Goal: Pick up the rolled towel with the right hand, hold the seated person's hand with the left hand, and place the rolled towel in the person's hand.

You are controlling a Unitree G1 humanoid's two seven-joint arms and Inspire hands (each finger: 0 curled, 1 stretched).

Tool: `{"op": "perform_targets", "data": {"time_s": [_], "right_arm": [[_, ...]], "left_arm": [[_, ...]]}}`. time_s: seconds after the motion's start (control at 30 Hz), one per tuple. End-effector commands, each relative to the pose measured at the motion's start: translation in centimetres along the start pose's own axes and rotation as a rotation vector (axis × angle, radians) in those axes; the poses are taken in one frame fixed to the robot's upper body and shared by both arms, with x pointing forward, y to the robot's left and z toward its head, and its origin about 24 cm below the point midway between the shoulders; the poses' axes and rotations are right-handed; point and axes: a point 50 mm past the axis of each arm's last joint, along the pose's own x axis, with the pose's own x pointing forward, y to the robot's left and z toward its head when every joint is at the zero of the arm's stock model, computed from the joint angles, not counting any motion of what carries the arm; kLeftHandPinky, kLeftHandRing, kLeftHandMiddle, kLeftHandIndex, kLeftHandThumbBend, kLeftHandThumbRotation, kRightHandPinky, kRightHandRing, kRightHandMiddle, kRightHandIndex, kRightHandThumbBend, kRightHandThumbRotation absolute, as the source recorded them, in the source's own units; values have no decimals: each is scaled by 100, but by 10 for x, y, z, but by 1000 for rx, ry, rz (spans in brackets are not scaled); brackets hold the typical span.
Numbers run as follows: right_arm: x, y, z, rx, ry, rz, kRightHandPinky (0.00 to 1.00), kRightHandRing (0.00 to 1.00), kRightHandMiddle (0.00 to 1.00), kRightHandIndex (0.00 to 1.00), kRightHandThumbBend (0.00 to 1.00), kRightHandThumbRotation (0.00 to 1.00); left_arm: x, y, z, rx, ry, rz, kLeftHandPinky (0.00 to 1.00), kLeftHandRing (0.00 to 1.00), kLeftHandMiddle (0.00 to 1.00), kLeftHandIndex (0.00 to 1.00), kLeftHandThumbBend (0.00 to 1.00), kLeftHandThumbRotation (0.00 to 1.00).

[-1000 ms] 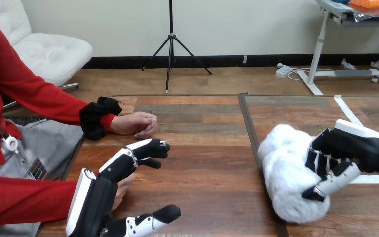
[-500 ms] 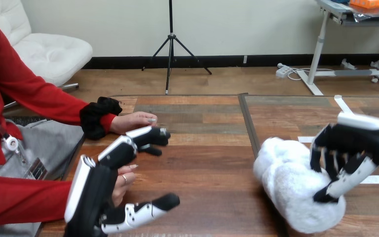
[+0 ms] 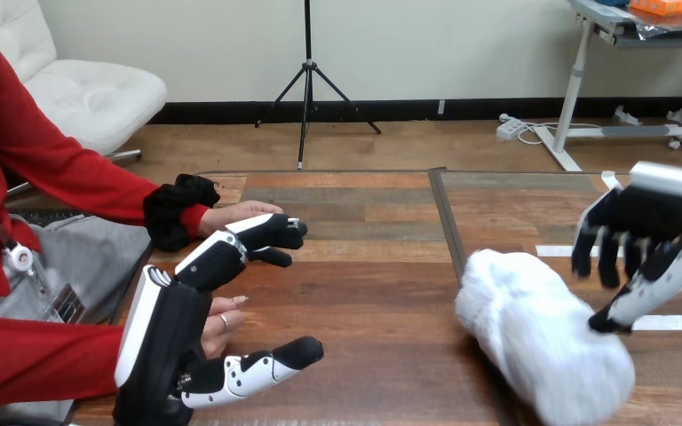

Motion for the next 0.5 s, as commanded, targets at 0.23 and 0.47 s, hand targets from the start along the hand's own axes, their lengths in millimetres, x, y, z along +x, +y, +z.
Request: {"op": "perform_targets", "data": {"time_s": [0.23, 0.47], "right_arm": [[-8, -28, 9, -78, 53, -109, 51, 59, 64, 71, 84, 20], [-5, -31, 6, -103, 87, -109, 51, 59, 64, 72, 84, 21]], "left_arm": [[16, 1, 1, -4, -59, -13, 62, 70, 73, 73, 81, 44], [16, 1, 0, -6, -58, -11, 61, 70, 73, 73, 81, 44]]}}
